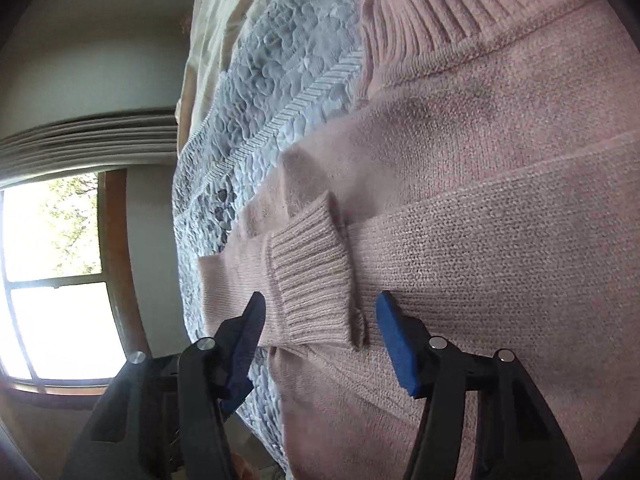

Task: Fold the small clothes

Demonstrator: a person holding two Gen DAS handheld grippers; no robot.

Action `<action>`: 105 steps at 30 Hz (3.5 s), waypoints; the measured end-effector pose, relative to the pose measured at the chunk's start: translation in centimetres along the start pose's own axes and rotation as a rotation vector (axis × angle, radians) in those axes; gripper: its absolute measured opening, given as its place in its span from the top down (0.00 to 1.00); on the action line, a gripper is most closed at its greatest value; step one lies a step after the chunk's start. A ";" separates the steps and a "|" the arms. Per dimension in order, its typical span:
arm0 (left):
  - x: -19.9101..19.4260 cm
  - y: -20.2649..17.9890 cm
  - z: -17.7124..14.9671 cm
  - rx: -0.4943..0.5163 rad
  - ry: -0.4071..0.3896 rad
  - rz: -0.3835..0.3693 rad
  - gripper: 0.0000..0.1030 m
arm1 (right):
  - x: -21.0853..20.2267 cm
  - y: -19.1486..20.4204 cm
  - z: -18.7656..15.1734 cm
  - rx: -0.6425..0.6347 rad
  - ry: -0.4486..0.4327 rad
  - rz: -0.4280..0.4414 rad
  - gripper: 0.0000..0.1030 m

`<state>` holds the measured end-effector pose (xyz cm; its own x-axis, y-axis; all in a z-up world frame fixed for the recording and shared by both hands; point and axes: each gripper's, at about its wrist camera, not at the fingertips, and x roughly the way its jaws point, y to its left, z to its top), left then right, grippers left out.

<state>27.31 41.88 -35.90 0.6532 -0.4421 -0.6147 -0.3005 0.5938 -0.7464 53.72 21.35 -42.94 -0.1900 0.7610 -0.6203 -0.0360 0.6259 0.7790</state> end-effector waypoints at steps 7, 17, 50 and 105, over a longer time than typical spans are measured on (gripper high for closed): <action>-2.1 2.6 -4.8 -0.122 0.016 -0.077 0.44 | 2.4 2.1 -0.2 -0.040 0.016 -0.071 0.49; -4.2 3.9 -4.7 -0.149 -0.004 -0.048 0.44 | -4.5 6.9 -0.6 -0.170 -0.100 -0.089 0.87; 2.5 -1.9 6.2 -0.022 0.083 -0.045 0.44 | -24.7 -11.4 -2.9 -0.033 -0.360 -0.289 0.87; 11.0 -5.4 15.6 0.088 0.216 -0.085 0.40 | -25.8 -9.6 3.6 -0.114 -0.345 -0.091 0.63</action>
<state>46.98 44.33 -34.65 0.5068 -0.6208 -0.5982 -0.1828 0.6007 -0.7783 62.46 -3.71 -34.70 0.1598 0.7277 -0.6670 -0.1507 0.6857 0.7121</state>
